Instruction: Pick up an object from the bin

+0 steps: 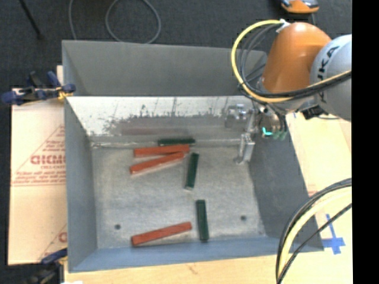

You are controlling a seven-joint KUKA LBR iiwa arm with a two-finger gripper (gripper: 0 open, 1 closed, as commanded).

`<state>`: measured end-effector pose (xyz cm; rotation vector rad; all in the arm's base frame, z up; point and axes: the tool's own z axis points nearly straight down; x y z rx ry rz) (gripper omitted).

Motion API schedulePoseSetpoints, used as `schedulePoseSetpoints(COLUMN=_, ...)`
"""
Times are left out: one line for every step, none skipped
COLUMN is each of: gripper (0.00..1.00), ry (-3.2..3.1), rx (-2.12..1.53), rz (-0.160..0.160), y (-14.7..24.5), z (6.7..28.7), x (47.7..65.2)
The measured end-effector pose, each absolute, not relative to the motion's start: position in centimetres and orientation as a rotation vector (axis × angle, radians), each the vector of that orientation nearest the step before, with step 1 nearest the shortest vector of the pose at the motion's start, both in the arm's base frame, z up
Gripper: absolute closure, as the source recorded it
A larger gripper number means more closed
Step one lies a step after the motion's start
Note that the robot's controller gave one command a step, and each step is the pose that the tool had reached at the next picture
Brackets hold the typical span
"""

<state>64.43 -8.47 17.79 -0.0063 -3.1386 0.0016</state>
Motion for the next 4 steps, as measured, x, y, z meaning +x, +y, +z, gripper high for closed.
schedulePoseSetpoints(gripper=0.00, ry=-3.115, rx=0.409, rz=-0.003, y=-2.2, z=12.4, x=63.7)
schedulePoseSetpoints(gripper=0.00, ry=-3.128, rx=0.324, rz=-0.004, y=5.5, z=7.0, x=61.3)
schedulePoseSetpoints(gripper=0.00, ry=-3.148, rx=0.045, rz=-0.003, y=3.7, z=7.3, x=64.6)
schedulePoseSetpoints(gripper=1.00, ry=-3.161, rx=0.048, rz=-0.002, y=3.7, z=7.9, x=65.0)
